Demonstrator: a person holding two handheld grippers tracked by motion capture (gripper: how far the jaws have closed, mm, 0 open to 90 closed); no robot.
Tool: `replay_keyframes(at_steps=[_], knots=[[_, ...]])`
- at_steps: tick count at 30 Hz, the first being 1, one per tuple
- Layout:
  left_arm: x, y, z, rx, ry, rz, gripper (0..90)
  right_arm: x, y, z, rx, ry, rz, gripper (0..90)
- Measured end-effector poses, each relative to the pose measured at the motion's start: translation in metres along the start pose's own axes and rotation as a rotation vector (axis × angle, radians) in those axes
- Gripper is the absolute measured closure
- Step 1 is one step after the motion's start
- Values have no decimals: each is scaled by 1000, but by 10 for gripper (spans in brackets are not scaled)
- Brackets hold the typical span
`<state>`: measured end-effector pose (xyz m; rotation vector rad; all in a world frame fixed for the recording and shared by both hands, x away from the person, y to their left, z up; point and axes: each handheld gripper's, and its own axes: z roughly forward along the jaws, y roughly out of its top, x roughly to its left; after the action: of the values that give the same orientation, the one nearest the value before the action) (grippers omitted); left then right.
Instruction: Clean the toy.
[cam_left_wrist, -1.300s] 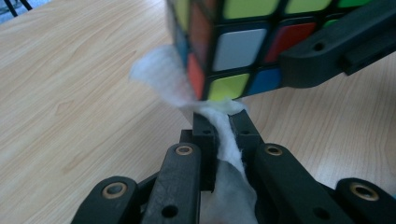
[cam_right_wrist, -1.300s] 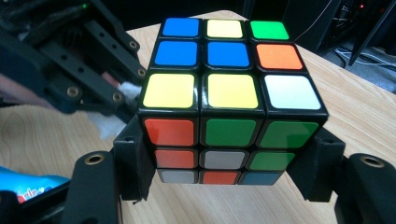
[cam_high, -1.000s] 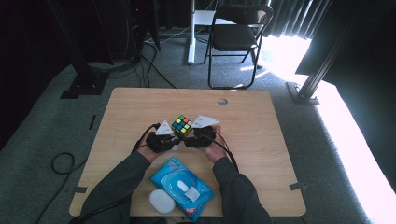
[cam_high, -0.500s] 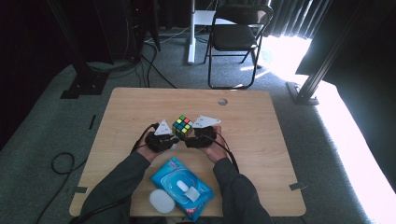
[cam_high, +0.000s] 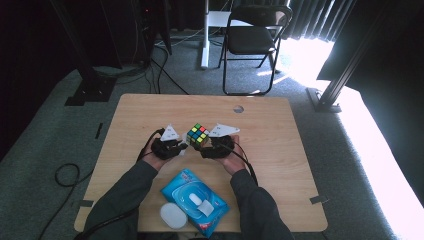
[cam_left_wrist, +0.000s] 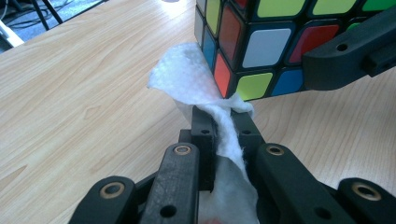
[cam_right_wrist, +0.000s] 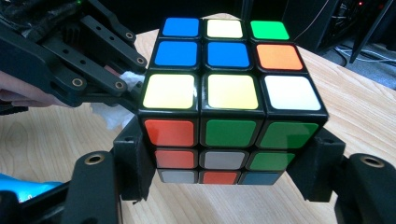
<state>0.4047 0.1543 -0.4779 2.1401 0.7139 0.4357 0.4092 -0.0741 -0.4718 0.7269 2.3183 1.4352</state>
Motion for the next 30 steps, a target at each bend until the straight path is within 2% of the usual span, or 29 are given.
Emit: replay_keyframes(at_steps=[11, 14, 24, 28, 30], knots=[[-5, 3, 2, -2, -35, 22, 832, 1, 6, 4, -7, 3, 14, 341], [-8, 4, 4, -9, -69, 24, 832, 1, 6, 4, -10, 3, 15, 341], [-23, 8, 10, -5, -133, 73, 825, 2, 8, 6, -18, -1, 25, 341], [-26, 8, 12, -3, -136, 83, 825, 2, 7, 6, -17, -3, 27, 341], [-25, 7, 11, 1, -120, 82, 826, 2, 7, 6, -15, -2, 25, 341]])
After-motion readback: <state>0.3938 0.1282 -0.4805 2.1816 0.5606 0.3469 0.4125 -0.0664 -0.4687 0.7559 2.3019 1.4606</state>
